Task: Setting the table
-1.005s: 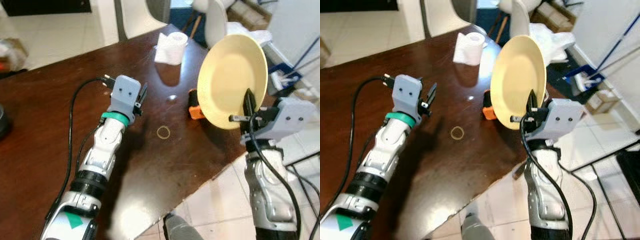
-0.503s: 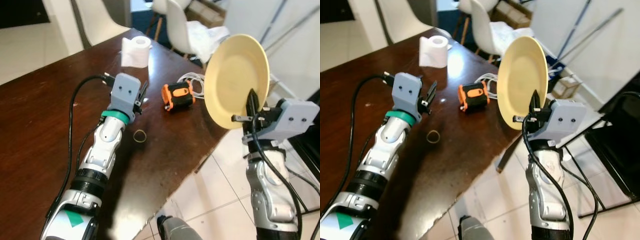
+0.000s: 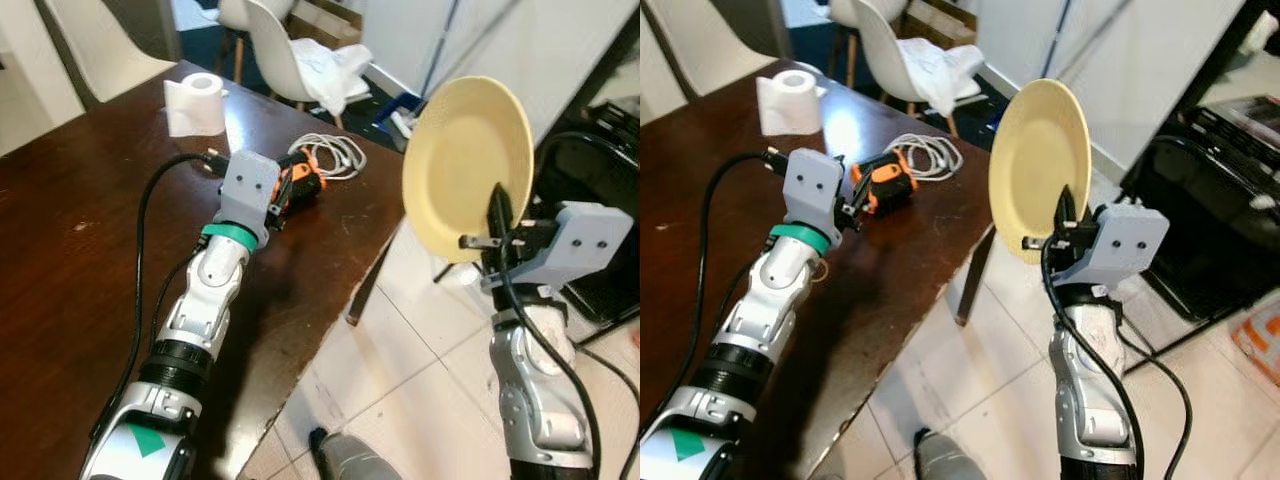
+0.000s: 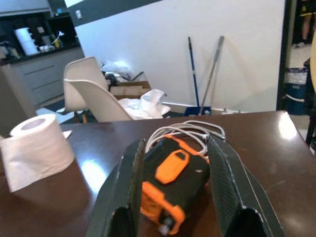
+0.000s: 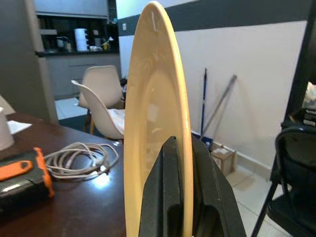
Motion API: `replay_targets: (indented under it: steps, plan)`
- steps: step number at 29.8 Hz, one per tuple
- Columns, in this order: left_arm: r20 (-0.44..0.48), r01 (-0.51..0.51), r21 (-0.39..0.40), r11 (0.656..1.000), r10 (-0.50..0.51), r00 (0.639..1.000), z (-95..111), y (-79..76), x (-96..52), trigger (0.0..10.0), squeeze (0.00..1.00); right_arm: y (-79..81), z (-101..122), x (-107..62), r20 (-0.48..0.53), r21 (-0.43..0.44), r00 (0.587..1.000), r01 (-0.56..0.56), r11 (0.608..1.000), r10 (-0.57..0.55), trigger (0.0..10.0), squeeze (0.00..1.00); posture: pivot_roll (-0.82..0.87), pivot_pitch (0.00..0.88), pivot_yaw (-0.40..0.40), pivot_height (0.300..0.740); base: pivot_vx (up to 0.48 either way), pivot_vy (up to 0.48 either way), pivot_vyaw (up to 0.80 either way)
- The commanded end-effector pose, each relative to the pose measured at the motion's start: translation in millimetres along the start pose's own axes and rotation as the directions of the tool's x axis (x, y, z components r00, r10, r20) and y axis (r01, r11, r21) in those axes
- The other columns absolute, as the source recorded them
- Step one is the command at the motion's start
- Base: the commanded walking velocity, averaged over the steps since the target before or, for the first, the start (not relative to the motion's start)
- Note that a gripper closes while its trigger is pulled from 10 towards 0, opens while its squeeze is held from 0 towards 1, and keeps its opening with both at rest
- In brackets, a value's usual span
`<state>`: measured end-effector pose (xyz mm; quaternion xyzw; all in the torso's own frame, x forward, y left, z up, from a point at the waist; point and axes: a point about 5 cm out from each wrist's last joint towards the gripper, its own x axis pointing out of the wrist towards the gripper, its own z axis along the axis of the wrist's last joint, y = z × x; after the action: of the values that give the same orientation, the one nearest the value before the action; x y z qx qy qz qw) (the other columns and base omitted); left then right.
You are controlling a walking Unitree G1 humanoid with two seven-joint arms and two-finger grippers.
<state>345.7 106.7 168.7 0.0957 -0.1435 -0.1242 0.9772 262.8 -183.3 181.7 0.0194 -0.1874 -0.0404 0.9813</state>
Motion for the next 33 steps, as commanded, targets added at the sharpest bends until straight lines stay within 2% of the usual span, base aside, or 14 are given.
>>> replay_targets:
  steps: [1,33]
  plan:
    - [-0.015,0.01,-0.003,1.0,-0.01,1.0,-3.5,-3.0,-1.1,10.0,0.0,-2.8,-0.7,-1.0,-0.004,-0.003,1.0,0.01,1.0,-0.01,10.0,0.0,-0.07,0.0,0.049,0.74,0.0,0.0,-0.8]
    - [-0.019,0.016,-0.016,1.0,-0.017,1.0,-3.2,-6.5,-0.5,10.0,0.0,-1.9,-1.4,-1.8,-0.009,-0.003,1.0,0.012,1.0,-0.012,10.0,0.0,-0.07,0.0,0.048,0.74,0.0,0.0,-0.8]
